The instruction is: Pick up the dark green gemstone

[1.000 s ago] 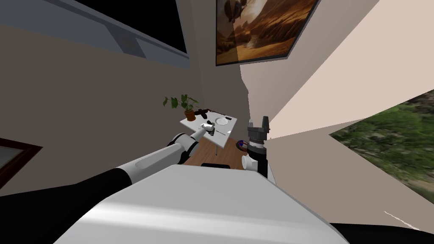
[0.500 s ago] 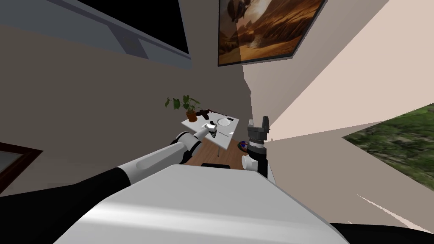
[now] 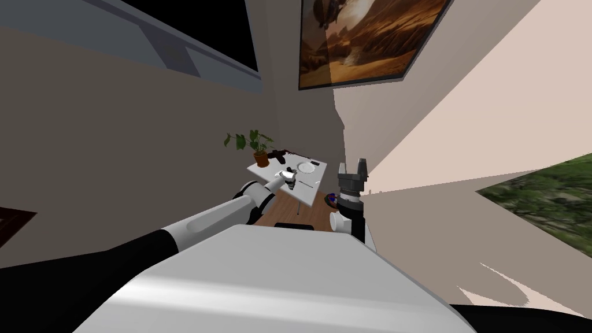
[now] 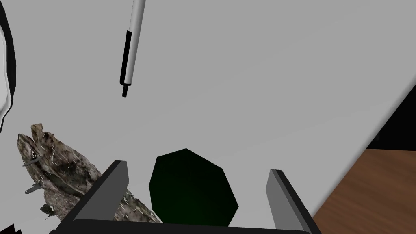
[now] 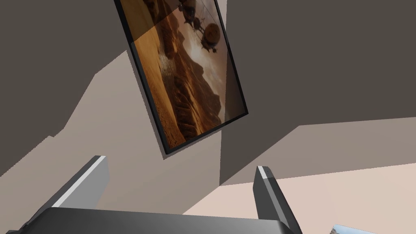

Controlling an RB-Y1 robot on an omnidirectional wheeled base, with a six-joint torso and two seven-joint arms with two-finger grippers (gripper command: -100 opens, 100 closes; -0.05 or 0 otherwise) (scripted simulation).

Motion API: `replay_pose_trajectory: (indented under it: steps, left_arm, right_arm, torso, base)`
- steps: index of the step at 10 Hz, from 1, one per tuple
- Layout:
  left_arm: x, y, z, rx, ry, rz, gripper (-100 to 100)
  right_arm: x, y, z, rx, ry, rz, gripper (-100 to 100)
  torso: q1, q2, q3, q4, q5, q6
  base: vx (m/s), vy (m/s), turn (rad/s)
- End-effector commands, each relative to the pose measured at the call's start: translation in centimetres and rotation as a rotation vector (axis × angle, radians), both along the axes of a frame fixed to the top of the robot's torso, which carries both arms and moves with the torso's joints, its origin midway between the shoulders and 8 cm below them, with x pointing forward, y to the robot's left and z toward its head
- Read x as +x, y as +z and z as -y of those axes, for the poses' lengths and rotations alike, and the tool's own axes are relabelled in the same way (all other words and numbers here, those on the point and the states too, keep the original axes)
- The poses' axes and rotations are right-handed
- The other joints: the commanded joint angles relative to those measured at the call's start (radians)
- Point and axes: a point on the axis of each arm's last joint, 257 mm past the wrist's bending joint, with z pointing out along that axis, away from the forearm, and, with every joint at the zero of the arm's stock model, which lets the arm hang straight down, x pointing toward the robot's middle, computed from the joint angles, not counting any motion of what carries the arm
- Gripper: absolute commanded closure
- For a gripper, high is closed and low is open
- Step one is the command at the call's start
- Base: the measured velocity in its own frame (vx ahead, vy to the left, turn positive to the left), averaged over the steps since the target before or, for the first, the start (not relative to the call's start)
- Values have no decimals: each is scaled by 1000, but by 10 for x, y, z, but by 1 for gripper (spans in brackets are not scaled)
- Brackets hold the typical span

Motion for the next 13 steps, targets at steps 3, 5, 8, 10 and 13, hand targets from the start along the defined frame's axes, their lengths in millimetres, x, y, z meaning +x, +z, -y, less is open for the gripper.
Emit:
replay_pose_trajectory:
  steps: [3,5,8,10,13]
  left_arm:
    - [0,0,0,-1,0,3,100]
    - [1,0,0,-1,0,5,100]
    - [-3,-7,-3,0,2,5,100]
    - [2,6,2,-2,-3,4,100]
    - [4,9,4,-2,-4,4,0]
  right_arm:
    - [0,0,0,0,0,0,0]
    - [0,0,0,0,0,0,0]
    - [0,0,0,0,0,0,0]
    - [0,0,0,0,0,0,0]
    - [0,0,0,0,0,0,0]
  torso:
    - [2,2,1,1,0,0]
    - [2,2,1,0,0,0]
    - [2,2,1,0,0,0]
    - [3,1,0,-1,1,0]
    - [3,2,0,-2,1,0]
  base:
    - [8,-5,0]
    - [0,0,0]
    - [7,-3,-4]
    - [-28,21,26]
    - [-17,10,7]
